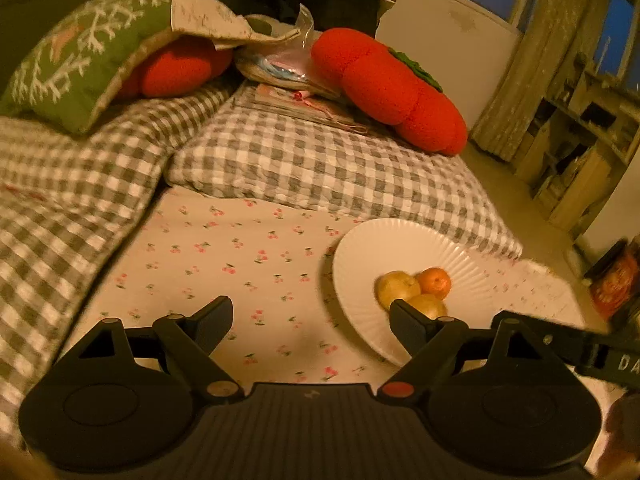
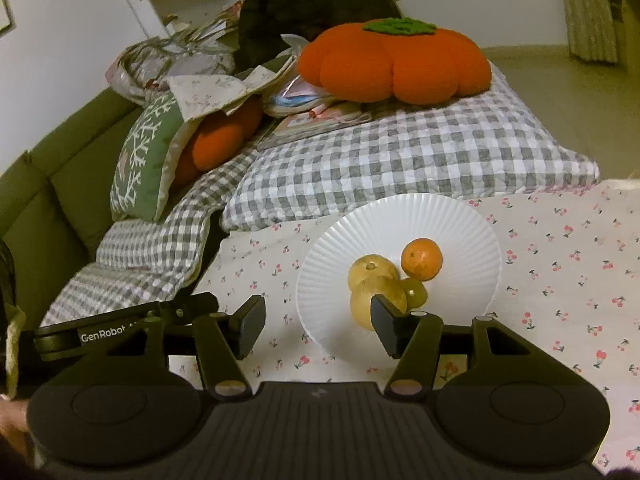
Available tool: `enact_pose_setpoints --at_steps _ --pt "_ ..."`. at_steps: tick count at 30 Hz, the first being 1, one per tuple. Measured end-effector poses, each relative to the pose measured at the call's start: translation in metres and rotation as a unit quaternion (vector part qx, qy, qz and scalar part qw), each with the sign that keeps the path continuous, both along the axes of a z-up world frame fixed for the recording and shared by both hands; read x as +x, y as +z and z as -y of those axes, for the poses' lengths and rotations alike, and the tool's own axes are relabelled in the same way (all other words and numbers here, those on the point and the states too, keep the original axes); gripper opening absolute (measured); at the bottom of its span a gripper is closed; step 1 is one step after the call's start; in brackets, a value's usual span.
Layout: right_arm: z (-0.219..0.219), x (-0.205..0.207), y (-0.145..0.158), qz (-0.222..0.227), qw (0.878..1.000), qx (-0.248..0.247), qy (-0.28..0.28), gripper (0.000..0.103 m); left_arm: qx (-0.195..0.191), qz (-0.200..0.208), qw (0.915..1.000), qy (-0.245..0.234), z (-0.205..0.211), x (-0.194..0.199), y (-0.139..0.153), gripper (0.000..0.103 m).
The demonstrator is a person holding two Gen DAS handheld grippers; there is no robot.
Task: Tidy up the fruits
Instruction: 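Move both tools back toward the remaining fruits on the sheet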
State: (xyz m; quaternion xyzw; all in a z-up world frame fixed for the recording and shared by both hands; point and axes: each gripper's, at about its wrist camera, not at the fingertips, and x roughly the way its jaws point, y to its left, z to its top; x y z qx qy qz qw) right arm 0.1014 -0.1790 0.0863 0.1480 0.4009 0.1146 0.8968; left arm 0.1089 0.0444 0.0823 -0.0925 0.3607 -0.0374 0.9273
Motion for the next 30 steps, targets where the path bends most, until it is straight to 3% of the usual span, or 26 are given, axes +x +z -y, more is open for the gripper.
enact_pose_setpoints --at_steps 8,11,15,24,30 --pt "-0.011 -0.021 0.003 0.001 1.0 -0.024 0.014 0.064 0.093 0.025 0.9953 -0.009 0.008 -0.019 0.002 0.08" --pt "-0.013 -0.028 0.005 -0.001 0.999 -0.03 0.022 0.067 0.081 0.018 0.9965 -0.016 0.006 -0.019 0.001 0.08" --pt "-0.016 -0.042 0.008 0.004 0.997 -0.055 0.049 0.079 0.057 0.007 0.9981 -0.022 0.006 -0.023 0.001 0.08" --pt "-0.023 -0.064 0.002 -0.003 0.993 -0.086 0.074 0.087 0.087 0.017 0.9949 -0.048 0.026 -0.033 0.004 0.087" --pt "-0.022 -0.069 -0.007 -0.023 0.994 -0.076 0.07 0.091 0.1 0.01 0.9932 -0.058 0.031 -0.033 -0.001 0.09"
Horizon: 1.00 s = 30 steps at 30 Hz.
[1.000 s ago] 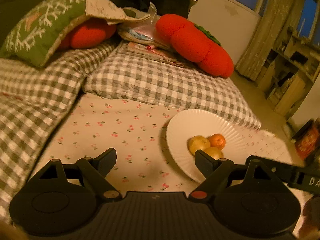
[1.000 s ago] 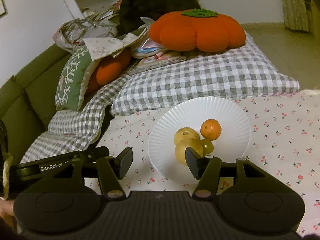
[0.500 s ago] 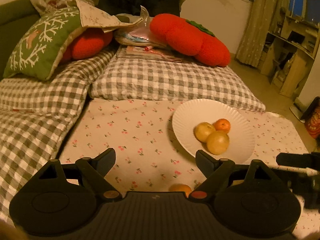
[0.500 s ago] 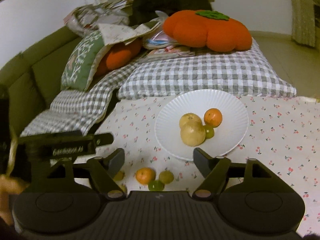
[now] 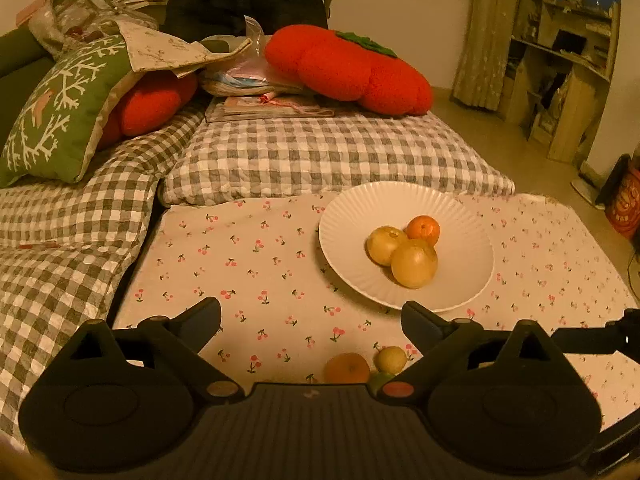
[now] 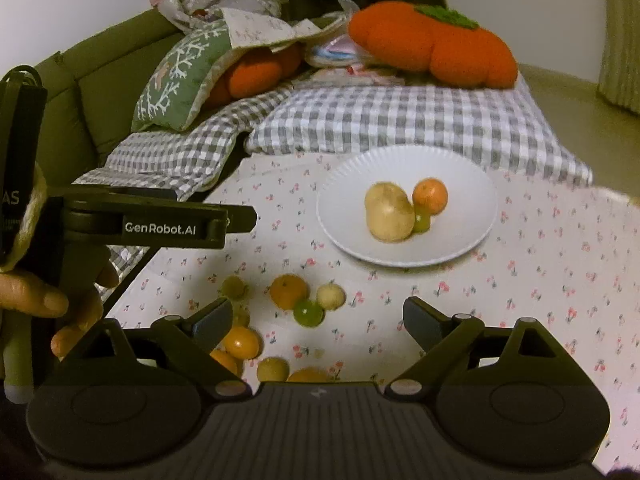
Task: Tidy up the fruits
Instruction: 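Move both tools back toward the remaining fruits on the sheet, then grasp an orange with the left tool while the right tool grasps a brown-orange fruit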
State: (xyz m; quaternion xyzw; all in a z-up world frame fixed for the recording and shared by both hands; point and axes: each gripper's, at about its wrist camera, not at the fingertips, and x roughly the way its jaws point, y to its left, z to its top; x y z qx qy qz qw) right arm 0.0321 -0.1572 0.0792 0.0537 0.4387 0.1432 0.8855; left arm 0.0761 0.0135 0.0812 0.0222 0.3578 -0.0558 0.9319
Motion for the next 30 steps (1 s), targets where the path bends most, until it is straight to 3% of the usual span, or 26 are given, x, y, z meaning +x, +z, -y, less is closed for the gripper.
enact_pose_setpoints --at_steps 7,12,20,30 --pt "0.001 0.0 -0.007 -0.016 1.0 0.004 -0.004 0.087 -0.005 -0.009 0.9999 -0.002 0.002 0.001 -0.005 0.09" --pt "-0.001 0.003 -0.016 -0.033 0.999 0.007 0.005 0.069 -0.024 -0.021 0.9994 0.011 0.0 0.005 -0.012 0.09" --pt "-0.008 0.006 -0.034 -0.063 0.998 -0.008 0.022 0.055 -0.076 -0.081 0.9937 0.017 -0.002 0.018 -0.04 0.089" --pt "-0.02 0.004 -0.046 -0.074 0.995 -0.046 0.047 0.054 -0.147 -0.144 0.9778 0.041 -0.006 0.031 -0.069 0.07"
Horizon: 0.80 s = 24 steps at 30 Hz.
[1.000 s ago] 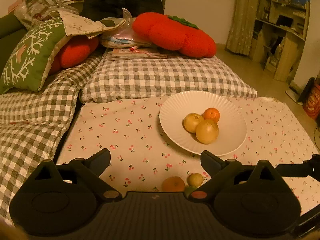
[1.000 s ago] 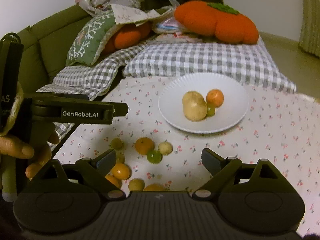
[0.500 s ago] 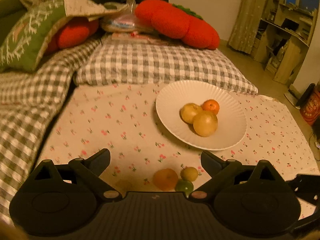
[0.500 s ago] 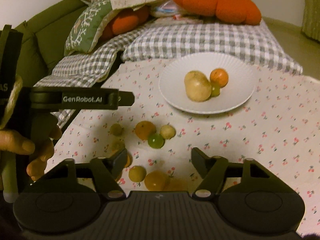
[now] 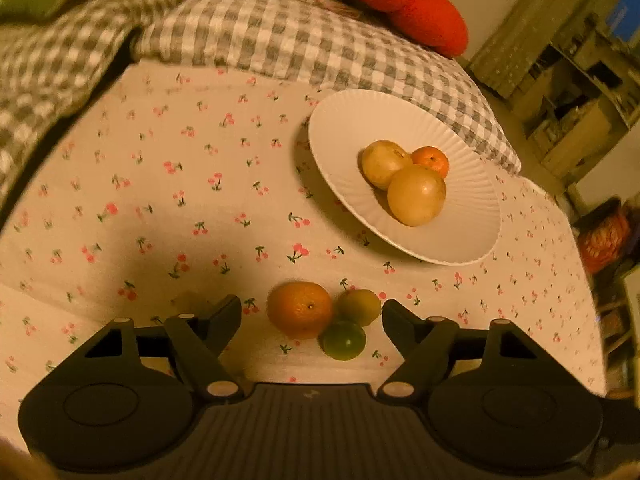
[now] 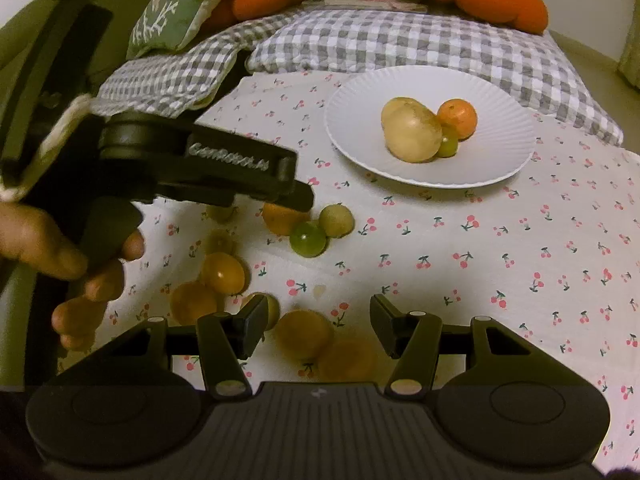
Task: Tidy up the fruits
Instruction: 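Grasp an orange with the left tool while the right tool grasps a brown-orange fruit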
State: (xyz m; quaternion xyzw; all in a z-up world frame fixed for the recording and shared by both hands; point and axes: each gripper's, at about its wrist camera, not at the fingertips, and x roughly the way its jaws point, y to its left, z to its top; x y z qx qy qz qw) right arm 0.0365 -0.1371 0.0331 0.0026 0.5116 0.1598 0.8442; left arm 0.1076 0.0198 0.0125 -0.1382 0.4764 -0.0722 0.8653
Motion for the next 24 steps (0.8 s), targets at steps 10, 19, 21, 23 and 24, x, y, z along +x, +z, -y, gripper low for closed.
enact_pose_setpoints --at_steps 10,19,21,23,24 --pt "-0.007 0.0 -0.011 0.004 0.999 -0.041 0.018 0.052 0.001 -0.007 1.0 0.005 0.002 0.01 -0.022 0.039" --pt "-0.019 0.0 -0.022 -0.003 0.997 -0.058 0.05 0.049 -0.014 -0.014 0.9998 0.003 0.0 0.012 -0.024 0.026" --pt "-0.022 0.0 -0.025 -0.003 0.996 -0.064 0.054 0.049 -0.014 -0.016 0.9998 0.006 0.0 0.012 -0.024 0.026" --pt "-0.024 -0.001 -0.027 -0.003 0.996 -0.072 0.057 0.048 -0.009 -0.015 0.9998 0.007 0.0 0.011 -0.024 0.026" --pt "-0.025 0.0 -0.029 -0.003 0.996 -0.075 0.057 0.047 -0.008 -0.016 0.9998 0.008 0.0 0.011 -0.024 0.026"
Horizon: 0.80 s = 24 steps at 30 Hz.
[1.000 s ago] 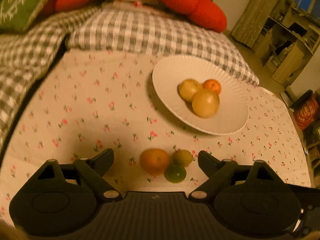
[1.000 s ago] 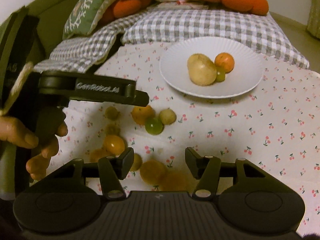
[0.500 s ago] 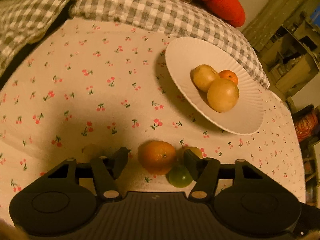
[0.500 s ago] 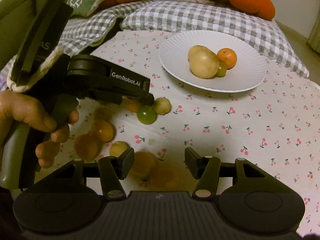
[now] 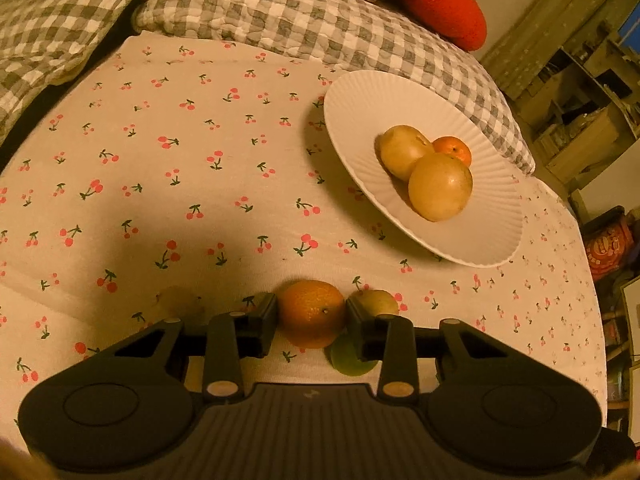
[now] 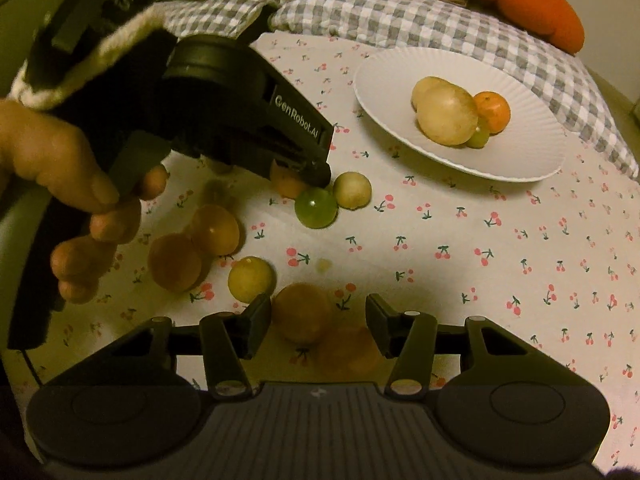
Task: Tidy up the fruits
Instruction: 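Grasp an orange with the left tool while the right tool grasps a brown-orange fruit, then carry the orange and brown-orange fruit over the white plate and lower them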
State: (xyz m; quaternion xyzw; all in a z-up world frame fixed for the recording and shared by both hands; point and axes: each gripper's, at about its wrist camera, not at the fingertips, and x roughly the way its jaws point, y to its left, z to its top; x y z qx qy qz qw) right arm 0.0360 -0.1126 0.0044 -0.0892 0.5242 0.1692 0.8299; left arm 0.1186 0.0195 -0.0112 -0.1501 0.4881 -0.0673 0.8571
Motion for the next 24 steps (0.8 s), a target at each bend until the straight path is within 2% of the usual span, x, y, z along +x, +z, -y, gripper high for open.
enact_pose_setpoints --at_steps 1,3,5,10,20,24 --pt "0.0 0.0 -0.001 0.001 1.0 0.0 0.001 0.045 0.0 -0.001 1.0 0.001 0.0 0.0 0.0 0.026" --pt "-0.002 0.0 -0.002 0.002 1.0 0.001 0.004 0.035 -0.001 -0.002 1.0 0.003 0.0 0.0 0.001 0.026" --pt "-0.006 -0.002 -0.001 0.008 1.0 -0.001 0.012 0.031 0.0 -0.001 1.0 0.006 -0.001 -0.001 0.002 0.026" --pt "-0.011 -0.004 -0.001 0.014 1.0 -0.005 0.024 0.03 -0.003 0.003 1.0 0.006 -0.001 -0.001 0.005 0.026" --pt "-0.009 -0.002 0.009 0.038 0.999 0.009 0.012 0.029 -0.003 0.014 0.9998 0.015 -0.002 -0.002 0.013 0.026" --pt "-0.007 -0.002 0.013 0.047 0.999 0.015 0.007 0.029 0.009 0.023 0.9995 0.018 -0.002 -0.003 0.016 0.026"
